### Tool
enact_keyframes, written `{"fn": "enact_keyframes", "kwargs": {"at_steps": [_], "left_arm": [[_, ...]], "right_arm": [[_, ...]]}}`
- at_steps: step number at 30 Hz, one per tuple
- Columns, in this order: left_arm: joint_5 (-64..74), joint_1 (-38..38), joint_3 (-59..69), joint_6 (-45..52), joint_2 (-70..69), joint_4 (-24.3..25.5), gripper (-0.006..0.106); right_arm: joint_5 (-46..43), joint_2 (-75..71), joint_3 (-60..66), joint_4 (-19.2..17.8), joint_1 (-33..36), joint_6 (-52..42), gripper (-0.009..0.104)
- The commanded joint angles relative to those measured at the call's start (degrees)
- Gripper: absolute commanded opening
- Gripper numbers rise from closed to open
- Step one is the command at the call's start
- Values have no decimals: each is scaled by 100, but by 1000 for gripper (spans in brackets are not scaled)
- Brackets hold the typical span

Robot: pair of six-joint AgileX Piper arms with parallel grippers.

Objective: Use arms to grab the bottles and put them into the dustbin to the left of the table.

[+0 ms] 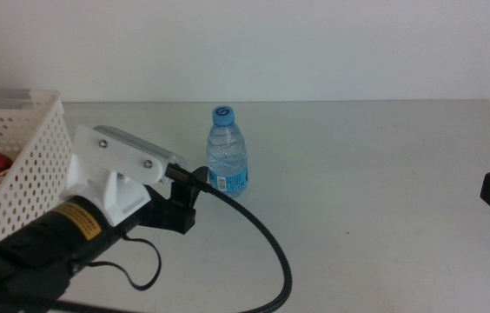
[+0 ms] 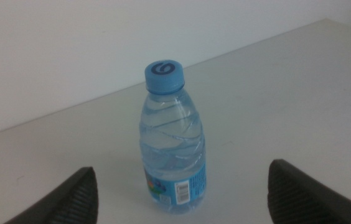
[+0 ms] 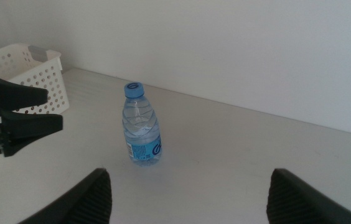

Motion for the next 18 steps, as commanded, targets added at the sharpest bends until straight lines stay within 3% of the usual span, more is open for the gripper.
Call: {"fn": "enact_keyframes", "kwargs": {"at_steps": [1,6,14,18], "left_arm": [[-1066,-41,-131,-291,252,194,93],[-1401,176,-339,-639,869,725,93],[-1396,698,-1217,-1628,1827,2062,93],[-1396,829,-1685,-1884,2339,2352,93]], "right_arm": [[-454,19,-169,-42,-19,-64,64],[-454,19,-169,-42,-19,-64,64],[-454,19,-169,-42,-19,-64,64],[-454,19,-169,-42,-19,-64,64]]}}
